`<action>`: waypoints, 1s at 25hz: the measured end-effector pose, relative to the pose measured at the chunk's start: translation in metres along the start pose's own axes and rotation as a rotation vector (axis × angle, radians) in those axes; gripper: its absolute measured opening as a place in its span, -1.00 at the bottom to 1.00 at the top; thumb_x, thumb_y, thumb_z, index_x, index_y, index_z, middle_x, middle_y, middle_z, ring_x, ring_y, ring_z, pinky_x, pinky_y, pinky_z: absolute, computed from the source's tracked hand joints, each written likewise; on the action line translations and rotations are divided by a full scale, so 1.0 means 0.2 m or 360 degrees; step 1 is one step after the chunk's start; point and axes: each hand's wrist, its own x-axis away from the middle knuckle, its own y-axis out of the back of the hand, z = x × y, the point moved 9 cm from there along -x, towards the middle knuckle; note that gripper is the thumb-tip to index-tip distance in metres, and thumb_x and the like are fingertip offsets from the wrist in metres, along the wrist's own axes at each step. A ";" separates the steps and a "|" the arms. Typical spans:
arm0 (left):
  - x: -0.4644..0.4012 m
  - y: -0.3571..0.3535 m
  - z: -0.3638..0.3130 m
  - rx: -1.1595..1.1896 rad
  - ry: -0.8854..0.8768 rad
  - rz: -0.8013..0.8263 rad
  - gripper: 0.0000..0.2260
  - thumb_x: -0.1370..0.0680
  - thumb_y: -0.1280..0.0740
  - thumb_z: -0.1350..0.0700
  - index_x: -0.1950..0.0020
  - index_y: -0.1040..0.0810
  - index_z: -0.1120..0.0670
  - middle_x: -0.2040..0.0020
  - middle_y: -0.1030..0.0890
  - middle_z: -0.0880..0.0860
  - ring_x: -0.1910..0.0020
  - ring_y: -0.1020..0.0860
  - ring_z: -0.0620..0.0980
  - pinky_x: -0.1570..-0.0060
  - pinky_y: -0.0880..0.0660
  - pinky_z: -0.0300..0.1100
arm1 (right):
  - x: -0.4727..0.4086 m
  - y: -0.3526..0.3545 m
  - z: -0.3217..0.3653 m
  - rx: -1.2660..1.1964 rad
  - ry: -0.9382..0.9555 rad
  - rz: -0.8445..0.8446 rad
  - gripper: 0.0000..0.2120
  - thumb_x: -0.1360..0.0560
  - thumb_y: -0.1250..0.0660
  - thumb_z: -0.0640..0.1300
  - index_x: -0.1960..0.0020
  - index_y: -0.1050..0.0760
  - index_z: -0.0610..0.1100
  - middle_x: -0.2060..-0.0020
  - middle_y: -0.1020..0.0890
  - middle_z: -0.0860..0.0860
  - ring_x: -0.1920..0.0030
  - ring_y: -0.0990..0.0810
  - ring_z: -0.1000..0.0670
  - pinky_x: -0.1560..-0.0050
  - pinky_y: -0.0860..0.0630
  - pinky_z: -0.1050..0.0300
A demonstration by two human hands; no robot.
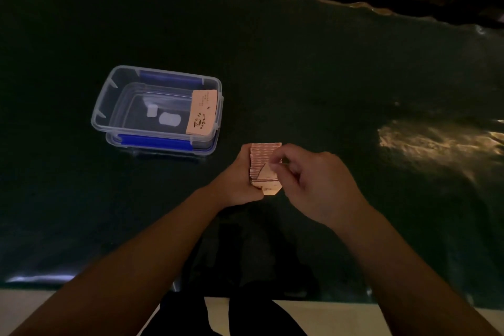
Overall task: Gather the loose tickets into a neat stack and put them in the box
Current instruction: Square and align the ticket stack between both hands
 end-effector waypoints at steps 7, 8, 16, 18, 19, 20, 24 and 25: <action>-0.02 0.02 -0.01 -0.0008 0.0070 0.0010 -0.06 -0.40 -0.57 0.26 -0.57 -0.09 -0.18 -0.50 -0.41 -0.04 -0.49 -0.37 -0.09 -0.47 -0.31 -0.07 | 0.05 0.48 0.10 0.0004 -0.0147 -0.0198 -0.82 -0.49 -0.43 0.11 0.17 -0.54 0.03 0.22 -0.69 0.22 0.26 -0.61 0.28 0.35 -0.53 0.26; -0.02 0.02 -0.01 -0.0015 0.0083 0.0020 -0.07 -0.40 -0.57 0.26 -0.59 -0.10 -0.13 -0.51 -0.40 -0.05 -0.49 -0.36 -0.09 -0.45 -0.30 -0.10 | 0.06 0.50 0.09 0.0027 -0.0149 -0.0158 -0.84 -0.47 -0.45 0.08 0.18 -0.53 0.05 0.25 -0.62 0.29 0.28 -0.58 0.30 0.36 -0.51 0.26; -0.02 0.05 -0.05 -0.0089 0.0074 0.0150 -0.04 -0.43 -0.59 0.19 -0.62 -0.04 -0.14 -0.51 -0.43 -0.01 -0.48 -0.42 -0.10 -0.49 -0.37 0.00 | 0.13 0.13 -0.21 0.0122 -0.0248 0.0591 -0.85 -0.62 -0.38 -0.01 -0.05 -0.44 0.23 -0.08 -0.73 0.14 -0.01 -0.69 0.17 0.03 -0.67 0.19; -0.01 0.04 -0.06 -0.0184 0.0062 0.0217 -0.01 -0.44 -0.59 0.18 -0.63 0.00 -0.15 -0.55 -0.40 0.02 -0.53 -0.40 -0.04 -0.52 -0.35 0.04 | 0.10 -0.01 -0.26 0.0150 -0.0228 0.0484 -0.89 -0.63 -0.38 -0.04 -0.11 -0.51 0.15 -0.10 -0.73 0.12 -0.06 -0.68 0.17 0.02 -0.62 0.25; -0.01 0.03 -0.06 -0.0233 0.0057 0.0258 0.02 -0.43 -0.60 0.17 -0.64 0.03 -0.15 -0.57 -0.37 0.03 -0.55 -0.36 -0.01 -0.54 -0.32 0.04 | 0.08 -0.07 -0.27 0.0172 -0.0193 0.0417 -0.89 -0.63 -0.38 -0.05 -0.14 -0.55 0.10 -0.09 -0.73 0.12 -0.05 -0.68 0.17 0.02 -0.61 0.27; 0.00 0.02 -0.06 -0.0276 0.0053 0.0304 0.06 -0.41 -0.62 0.16 -0.64 0.06 -0.15 -0.59 -0.33 0.03 -0.57 -0.32 0.00 -0.55 -0.28 0.04 | 0.07 -0.14 -0.27 0.0180 -0.0150 0.0358 -0.89 -0.62 -0.39 -0.07 -0.15 -0.58 0.07 -0.06 -0.73 0.11 -0.03 -0.67 0.18 0.01 -0.61 0.27; 0.01 0.01 -0.05 -0.0234 0.0019 0.0283 0.11 -0.34 -0.67 0.08 -0.63 0.04 -0.17 -0.60 -0.31 -0.01 -0.57 -0.29 -0.03 -0.57 -0.26 0.10 | 0.08 -0.31 -0.31 -0.0062 -0.0179 0.0145 -0.82 -0.55 -0.48 -0.08 -0.12 -0.56 -0.05 0.00 -0.70 0.07 0.03 -0.68 0.13 0.00 -0.69 0.07; 0.00 0.02 -0.05 -0.0181 -0.0003 0.0213 0.06 -0.35 -0.66 0.06 -0.63 -0.02 -0.13 -0.58 -0.34 -0.02 -0.54 -0.32 -0.08 -0.56 -0.29 0.07 | 0.09 -0.33 -0.34 -0.0147 -0.0280 0.0096 -0.71 -0.52 -0.52 -0.06 -0.17 -0.51 -0.05 -0.06 -0.66 0.06 -0.02 -0.66 0.11 -0.06 -0.68 0.05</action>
